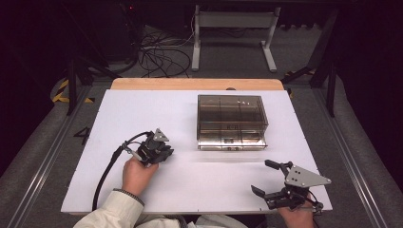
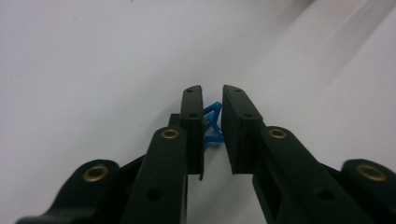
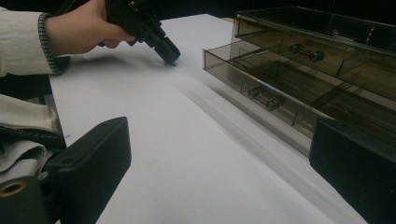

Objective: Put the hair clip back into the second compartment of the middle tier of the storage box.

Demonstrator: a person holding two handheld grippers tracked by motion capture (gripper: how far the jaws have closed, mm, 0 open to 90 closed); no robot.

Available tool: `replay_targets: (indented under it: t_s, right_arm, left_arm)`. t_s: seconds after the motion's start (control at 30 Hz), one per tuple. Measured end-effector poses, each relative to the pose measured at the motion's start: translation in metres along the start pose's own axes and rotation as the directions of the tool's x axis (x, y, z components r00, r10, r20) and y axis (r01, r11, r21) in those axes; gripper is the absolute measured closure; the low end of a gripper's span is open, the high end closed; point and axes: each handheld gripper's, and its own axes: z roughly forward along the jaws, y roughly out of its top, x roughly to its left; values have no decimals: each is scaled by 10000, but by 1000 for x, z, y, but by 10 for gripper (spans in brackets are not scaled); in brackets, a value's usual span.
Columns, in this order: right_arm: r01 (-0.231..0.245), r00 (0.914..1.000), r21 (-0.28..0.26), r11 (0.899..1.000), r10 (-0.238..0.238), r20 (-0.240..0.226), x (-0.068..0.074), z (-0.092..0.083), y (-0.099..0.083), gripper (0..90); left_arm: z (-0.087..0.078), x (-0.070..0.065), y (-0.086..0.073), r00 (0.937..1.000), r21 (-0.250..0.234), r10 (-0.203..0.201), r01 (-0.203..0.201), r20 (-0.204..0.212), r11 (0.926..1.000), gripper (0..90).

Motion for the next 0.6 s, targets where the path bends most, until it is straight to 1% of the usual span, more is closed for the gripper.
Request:
replay_targets:
  t_s: [0.13, 0.17, 0.2, 0.23, 0.27, 0.4, 0.57, 0.6]
  right_arm:
    - [-9, 10000, -2, 10000, 9, -1, 0, 0, 0, 63]
    - [-22, 10000, -8, 10000, 22, -7, 0, 0, 0, 63]
    - [-21, 10000, -5, 10000, 21, -8, 0, 0, 0, 62]
    - [-3, 10000, -2, 10000, 3, -14, 0, 0, 0, 63]
    - [5, 10000, 0, 10000, -5, -18, 0, 0, 0, 62]
    - [-2, 10000, 4, 10000, 2, -34, 0, 0, 0, 62]
    - [1, 10000, 5, 10000, -1, -31, 0, 0, 0, 62]
    - [2, 10000, 9, 10000, -2, -30, 0, 0, 0, 62]
  left_arm:
    - [-1, -1, 0, 10000, -32, -33, 33, -14, 10000, 852]
    - [-2, -1, 0, 9999, -77, 8, -9, -122, 10000, 855]
    - [-3, -1, 1, 9999, -96, 24, -26, -127, 10000, 860]
    - [-3, -1, 1, 10000, -174, 31, -32, -85, 9998, 893]
    - [-5, -1, 1, 9998, -191, 52, -55, -168, 9998, 900]
    - [-6, -1, 1, 9996, -266, -6, -1, -266, 9996, 900]
    - [-7, -1, 1, 9997, -339, -15, 6, -259, 9994, 899]
    - [-7, -1, 1, 9996, -368, -58, 48, -271, 9993, 866]
